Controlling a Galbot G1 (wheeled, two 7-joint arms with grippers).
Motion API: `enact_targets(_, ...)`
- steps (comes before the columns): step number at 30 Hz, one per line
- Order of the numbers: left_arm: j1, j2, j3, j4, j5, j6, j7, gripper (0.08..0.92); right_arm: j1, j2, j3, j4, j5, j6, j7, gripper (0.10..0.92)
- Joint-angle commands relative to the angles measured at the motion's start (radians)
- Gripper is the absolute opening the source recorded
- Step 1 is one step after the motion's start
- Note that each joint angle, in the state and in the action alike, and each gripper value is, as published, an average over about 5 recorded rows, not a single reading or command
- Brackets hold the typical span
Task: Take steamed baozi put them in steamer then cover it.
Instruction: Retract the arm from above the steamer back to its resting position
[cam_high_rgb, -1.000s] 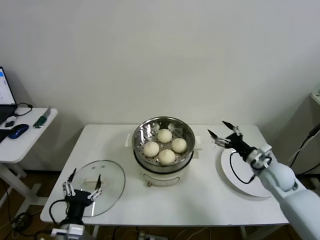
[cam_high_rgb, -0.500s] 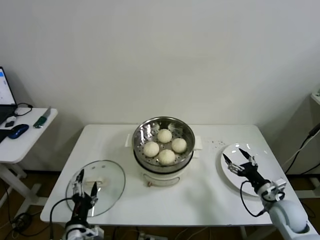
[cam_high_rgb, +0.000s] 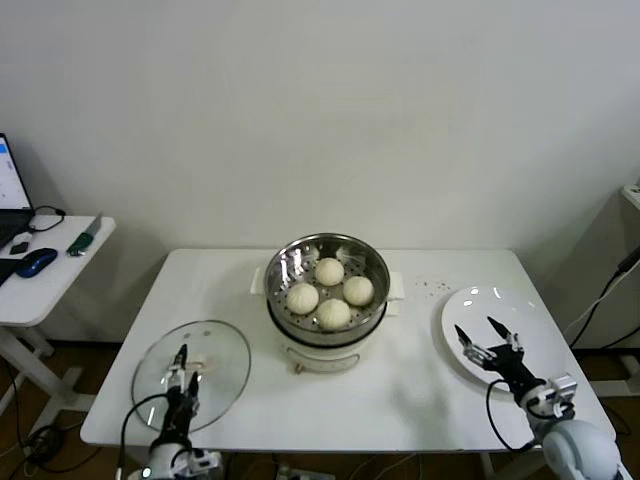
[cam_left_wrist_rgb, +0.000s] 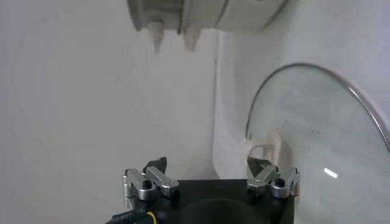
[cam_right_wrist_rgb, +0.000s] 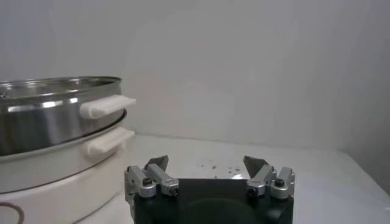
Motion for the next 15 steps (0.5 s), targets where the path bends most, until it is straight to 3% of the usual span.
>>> enact_targets(1, -0.098, 0.007, 0.008, 0.163, 0.076, 0.009, -0.030, 0.823, -0.014, 0.022, 0.017, -0.008, -0.009, -0.008, 0.001, 0.823)
enact_targets(5, -0.130, 0.000, -0.001, 0.190, 0.054, -0.002, -0.073, 0.823, -0.014, 0.030, 0.015, -0.010, -0.016, -0.008, -0.008, 0.823)
enact_targets(15, -0.202, 0.003, -0.011, 0.256, 0.030, -0.025, -0.085, 0.823, -0.016, 0.034, 0.005, -0.005, -0.041, -0.006, -0.045, 0.823)
